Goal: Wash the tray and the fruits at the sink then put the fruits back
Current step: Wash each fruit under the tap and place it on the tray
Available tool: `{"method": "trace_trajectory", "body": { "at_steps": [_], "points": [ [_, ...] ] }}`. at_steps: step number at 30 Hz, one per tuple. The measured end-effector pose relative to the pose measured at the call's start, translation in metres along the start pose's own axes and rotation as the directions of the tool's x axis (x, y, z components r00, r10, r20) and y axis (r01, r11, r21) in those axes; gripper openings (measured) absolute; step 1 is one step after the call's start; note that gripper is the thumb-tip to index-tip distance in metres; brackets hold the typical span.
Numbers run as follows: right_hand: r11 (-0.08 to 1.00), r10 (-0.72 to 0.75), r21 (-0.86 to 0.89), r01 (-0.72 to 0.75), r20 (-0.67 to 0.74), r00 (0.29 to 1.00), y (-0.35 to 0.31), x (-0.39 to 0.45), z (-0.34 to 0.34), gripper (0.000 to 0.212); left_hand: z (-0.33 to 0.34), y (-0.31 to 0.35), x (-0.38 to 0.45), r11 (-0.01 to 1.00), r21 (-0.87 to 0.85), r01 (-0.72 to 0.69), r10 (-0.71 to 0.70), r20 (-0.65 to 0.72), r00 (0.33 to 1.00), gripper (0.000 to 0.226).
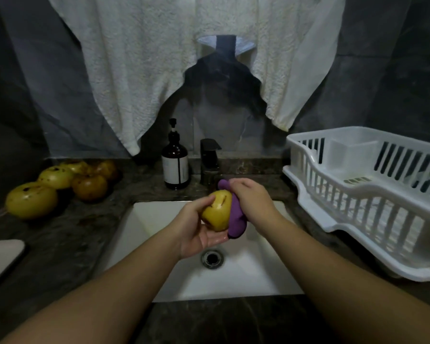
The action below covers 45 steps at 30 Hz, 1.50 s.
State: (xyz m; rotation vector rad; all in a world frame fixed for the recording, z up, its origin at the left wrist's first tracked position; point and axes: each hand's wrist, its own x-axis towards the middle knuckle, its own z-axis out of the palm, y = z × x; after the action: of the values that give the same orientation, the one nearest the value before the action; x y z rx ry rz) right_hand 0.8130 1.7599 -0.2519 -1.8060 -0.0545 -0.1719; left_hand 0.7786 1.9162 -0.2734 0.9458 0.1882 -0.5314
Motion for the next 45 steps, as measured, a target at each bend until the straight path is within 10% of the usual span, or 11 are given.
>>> {"method": "trace_trajectory", "body": {
  "at_steps": [6, 20, 25, 31, 35, 45],
  "points": [
    [0.979, 0.114, 0.171, -0.115, 0.011, 0.993, 0.015, -0.008, 0.036, 0.032, -0.013, 0.003, 0.004, 0.990, -0.141, -0.002, -0.002, -0.028, 1.000, 0.064],
    [0.813, -0.439, -0.392, 0.431, 0.076, 0.895, 0.014, -0.032, 0.042, 0.057, -0.001, -0.002, -0.001, 0.972, 0.004, -0.235, 0.235, -0.093, 0.968, 0.050],
    [0.983, -0.182, 0.048, 0.178, 0.093, 0.979, 0.014, -0.025, 0.032, 0.021, 0.000, 0.003, -0.003, 0.957, -0.063, -0.285, 0.278, -0.101, 0.955, 0.050],
    [0.895, -0.405, -0.180, 0.408, 0.053, 0.913, 0.014, -0.030, 0.035, 0.038, -0.003, 0.006, -0.002, 0.951, -0.038, -0.308, 0.304, -0.088, 0.949, 0.053],
    [0.969, -0.243, 0.058, 0.241, 0.022, 0.970, 0.012, -0.026, 0.032, 0.013, 0.003, 0.004, -0.003, 0.953, -0.100, -0.285, 0.276, -0.097, 0.956, 0.056],
    [0.972, -0.236, 0.003, 0.236, 0.023, 0.971, 0.014, -0.025, 0.032, 0.026, 0.002, 0.003, 0.002, 0.960, -0.023, -0.278, 0.272, -0.146, 0.951, 0.072]
  ]
}}
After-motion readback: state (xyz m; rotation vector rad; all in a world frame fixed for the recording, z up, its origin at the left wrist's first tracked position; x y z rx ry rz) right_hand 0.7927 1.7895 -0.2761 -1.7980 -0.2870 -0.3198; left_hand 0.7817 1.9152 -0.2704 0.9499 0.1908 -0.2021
